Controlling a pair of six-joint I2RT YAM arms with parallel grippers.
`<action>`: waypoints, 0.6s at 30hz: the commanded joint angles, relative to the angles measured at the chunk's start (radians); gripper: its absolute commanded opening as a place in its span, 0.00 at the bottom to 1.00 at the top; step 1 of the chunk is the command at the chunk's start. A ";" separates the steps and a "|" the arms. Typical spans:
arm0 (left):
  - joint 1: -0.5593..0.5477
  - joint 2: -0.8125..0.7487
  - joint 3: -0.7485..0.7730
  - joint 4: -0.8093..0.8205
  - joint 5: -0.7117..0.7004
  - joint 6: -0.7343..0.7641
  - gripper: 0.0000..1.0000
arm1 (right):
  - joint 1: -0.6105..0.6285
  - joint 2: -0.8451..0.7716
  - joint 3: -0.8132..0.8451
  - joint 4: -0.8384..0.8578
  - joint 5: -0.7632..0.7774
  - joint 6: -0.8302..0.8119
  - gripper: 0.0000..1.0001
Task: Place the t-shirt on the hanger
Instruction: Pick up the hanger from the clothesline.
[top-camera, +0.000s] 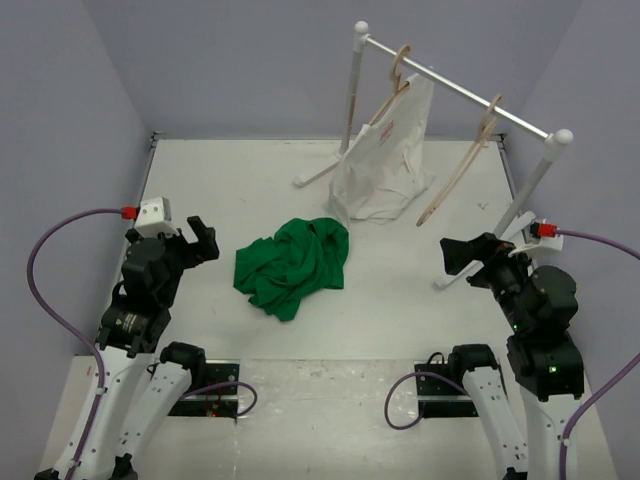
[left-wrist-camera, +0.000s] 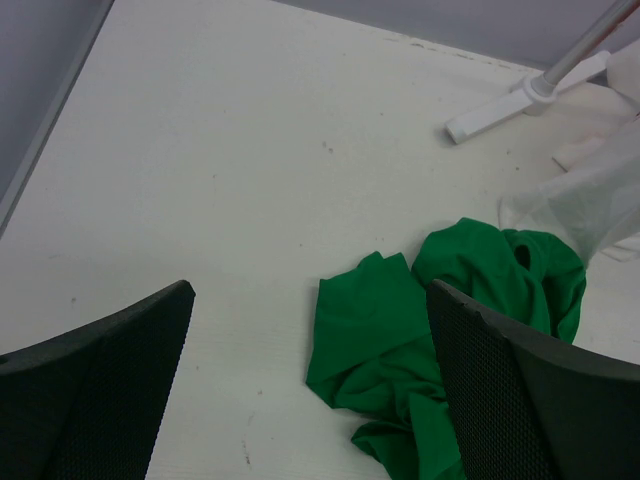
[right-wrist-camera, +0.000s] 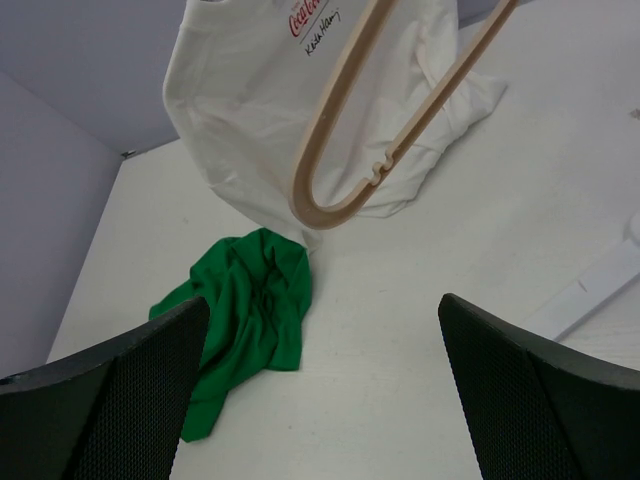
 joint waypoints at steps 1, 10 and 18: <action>-0.004 0.006 0.004 0.030 -0.002 -0.004 1.00 | -0.004 -0.010 0.032 0.022 0.019 0.024 0.99; -0.005 0.024 0.002 0.037 0.017 -0.001 1.00 | -0.006 0.127 0.107 0.019 0.051 0.080 0.99; -0.006 0.026 -0.001 0.041 0.022 0.002 1.00 | 0.076 0.520 0.338 -0.008 0.371 0.078 0.99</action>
